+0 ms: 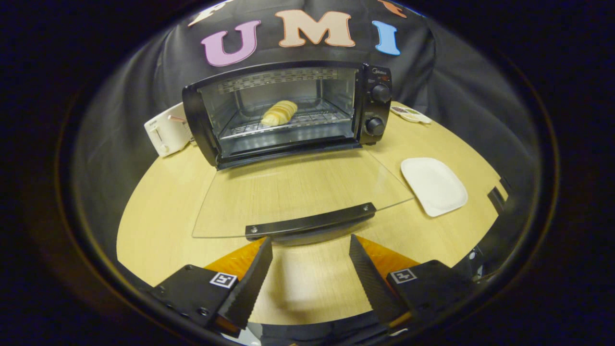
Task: Open the toaster oven, put the food inside, and close the toaster oven door.
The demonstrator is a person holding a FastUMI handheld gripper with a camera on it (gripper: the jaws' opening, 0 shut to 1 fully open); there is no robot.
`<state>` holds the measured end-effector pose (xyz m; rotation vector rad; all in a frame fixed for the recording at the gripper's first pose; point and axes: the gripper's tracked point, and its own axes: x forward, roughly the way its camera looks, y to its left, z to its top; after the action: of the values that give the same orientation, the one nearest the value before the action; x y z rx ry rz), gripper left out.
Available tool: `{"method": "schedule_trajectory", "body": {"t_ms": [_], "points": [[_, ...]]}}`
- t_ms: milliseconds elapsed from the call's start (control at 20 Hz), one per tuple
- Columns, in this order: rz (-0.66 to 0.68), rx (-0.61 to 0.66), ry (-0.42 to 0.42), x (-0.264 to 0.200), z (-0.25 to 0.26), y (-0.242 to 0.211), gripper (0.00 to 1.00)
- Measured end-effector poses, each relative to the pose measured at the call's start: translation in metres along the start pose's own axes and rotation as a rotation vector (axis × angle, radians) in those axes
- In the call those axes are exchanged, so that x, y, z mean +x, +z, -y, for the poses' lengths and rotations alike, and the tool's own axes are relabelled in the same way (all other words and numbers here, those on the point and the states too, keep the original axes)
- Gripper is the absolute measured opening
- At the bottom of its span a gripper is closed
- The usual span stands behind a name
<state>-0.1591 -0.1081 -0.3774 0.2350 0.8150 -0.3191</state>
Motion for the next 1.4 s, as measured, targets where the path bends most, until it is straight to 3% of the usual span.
{"method": "schedule_trajectory", "body": {"t_ms": [650,1400], "points": [[0.032,-0.075,0.037,-0.007,-0.002,0.02,0.99],[0.289,-0.01,0.138,-0.033,-0.01,0.089,1.0]]}}
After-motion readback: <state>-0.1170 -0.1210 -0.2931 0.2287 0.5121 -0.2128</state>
